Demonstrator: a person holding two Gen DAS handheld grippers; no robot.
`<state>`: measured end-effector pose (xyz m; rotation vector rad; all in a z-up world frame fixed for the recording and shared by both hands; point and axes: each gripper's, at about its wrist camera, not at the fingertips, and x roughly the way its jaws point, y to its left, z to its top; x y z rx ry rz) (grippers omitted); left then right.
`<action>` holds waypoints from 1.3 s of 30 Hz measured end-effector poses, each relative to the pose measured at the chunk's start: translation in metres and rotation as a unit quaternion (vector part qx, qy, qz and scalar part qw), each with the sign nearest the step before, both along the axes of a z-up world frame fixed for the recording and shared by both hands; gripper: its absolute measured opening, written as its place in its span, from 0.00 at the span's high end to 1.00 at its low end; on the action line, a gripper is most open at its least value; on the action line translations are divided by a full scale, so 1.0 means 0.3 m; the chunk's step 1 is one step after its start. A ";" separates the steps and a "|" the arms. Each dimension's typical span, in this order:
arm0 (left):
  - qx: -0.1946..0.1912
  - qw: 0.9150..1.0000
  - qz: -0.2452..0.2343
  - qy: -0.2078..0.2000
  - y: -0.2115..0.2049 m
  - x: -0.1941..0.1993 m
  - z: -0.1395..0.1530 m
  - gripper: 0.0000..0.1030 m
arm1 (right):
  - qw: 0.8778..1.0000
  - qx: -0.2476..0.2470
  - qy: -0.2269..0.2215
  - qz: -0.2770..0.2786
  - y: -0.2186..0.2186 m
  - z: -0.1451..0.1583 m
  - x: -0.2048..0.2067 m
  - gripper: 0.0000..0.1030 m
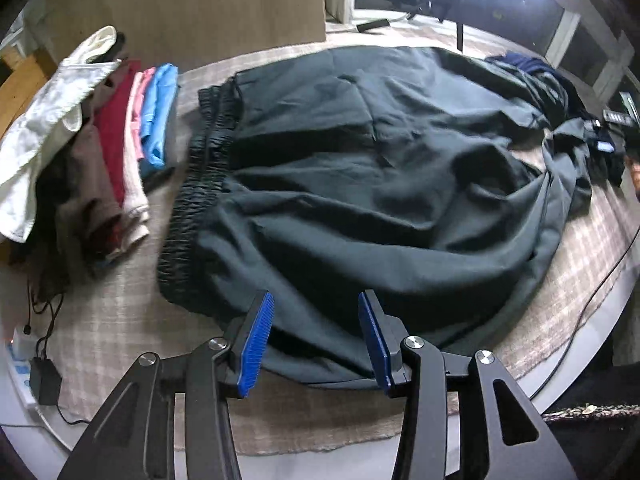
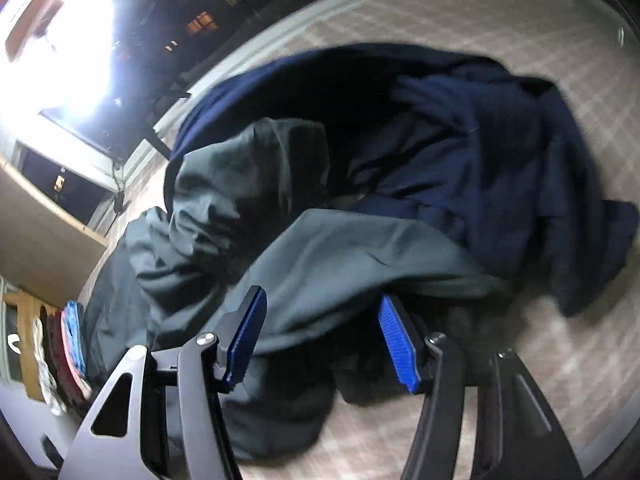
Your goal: Fold clothes
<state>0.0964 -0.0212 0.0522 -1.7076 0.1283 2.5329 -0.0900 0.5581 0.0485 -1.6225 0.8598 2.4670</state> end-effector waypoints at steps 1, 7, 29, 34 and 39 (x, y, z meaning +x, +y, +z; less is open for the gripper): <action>0.002 1.000 -0.001 -0.003 -0.001 -0.001 -0.011 0.59 | 1.000 -0.001 -0.001 -0.003 -0.004 -0.012 -0.008 0.56; 0.015 0.999 0.004 -0.042 -0.024 -0.024 -0.124 0.59 | 0.999 0.009 0.052 0.007 -0.034 0.046 0.034 0.96; 0.003 0.999 0.025 -0.036 -0.120 0.050 -0.064 0.51 | 0.994 0.095 0.006 -0.052 0.197 -0.013 0.562 0.95; 0.039 0.996 0.070 -0.030 -0.227 0.011 -0.098 0.44 | 0.994 0.086 0.009 -0.063 0.190 0.012 0.544 0.95; 0.063 0.992 0.103 -0.030 -0.275 -0.067 -0.155 0.34 | 0.994 0.090 -0.016 -0.067 0.195 -0.014 0.538 0.90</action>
